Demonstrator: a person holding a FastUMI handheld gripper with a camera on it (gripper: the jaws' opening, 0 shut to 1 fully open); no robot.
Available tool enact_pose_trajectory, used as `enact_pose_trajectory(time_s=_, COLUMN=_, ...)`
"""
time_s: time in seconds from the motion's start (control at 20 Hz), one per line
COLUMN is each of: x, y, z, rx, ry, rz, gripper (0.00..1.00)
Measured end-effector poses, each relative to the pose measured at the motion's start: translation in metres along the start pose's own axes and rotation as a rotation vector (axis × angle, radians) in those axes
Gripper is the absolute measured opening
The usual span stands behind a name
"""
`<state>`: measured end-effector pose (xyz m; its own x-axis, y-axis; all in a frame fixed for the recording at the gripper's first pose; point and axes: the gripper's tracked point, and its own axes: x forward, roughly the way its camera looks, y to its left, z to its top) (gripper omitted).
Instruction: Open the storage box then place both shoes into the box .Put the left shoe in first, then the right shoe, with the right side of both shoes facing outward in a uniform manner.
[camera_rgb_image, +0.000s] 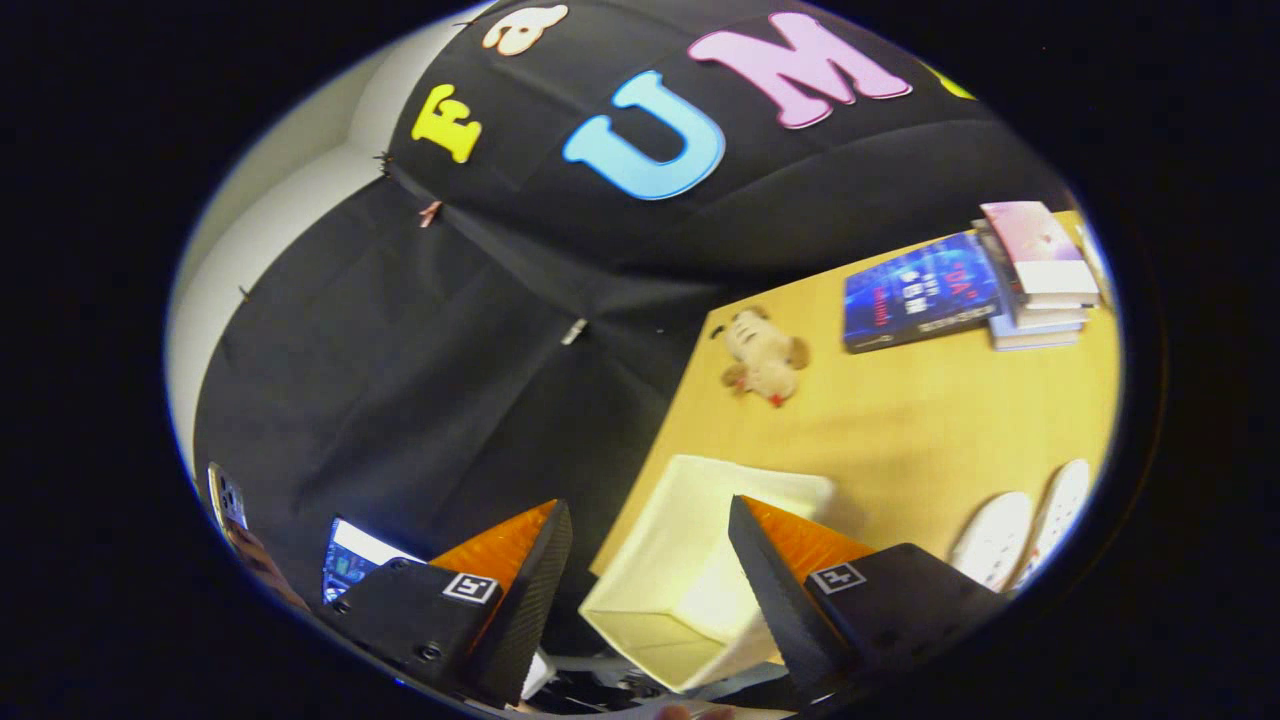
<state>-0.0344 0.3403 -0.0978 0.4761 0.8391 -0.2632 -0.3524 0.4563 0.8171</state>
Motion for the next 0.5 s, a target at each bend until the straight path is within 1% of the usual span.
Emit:
enact_pose_trajectory(time_s=0.15, x=-0.028, y=-0.063, z=-0.002, rx=-0.045, ry=0.023, rz=-0.162, gripper=0.97)
enact_pose_trajectory(time_s=0.25, x=-0.053, y=-0.108, z=-0.012, rx=-0.071, ry=0.072, rz=-0.275, gripper=0.97)
enact_pose_trajectory(time_s=0.3, x=-0.065, y=-0.130, z=-0.022, rx=-0.072, ry=0.110, rz=-0.340, gripper=0.97)
enact_pose_trajectory(time_s=0.35, x=-0.077, y=-0.148, z=-0.032, rx=-0.060, ry=0.146, rz=-0.387, gripper=0.97)
enact_pose_trajectory(time_s=0.5, x=-0.091, y=-0.187, z=-0.068, rx=0.007, ry=0.228, rz=-0.459, gripper=0.97)
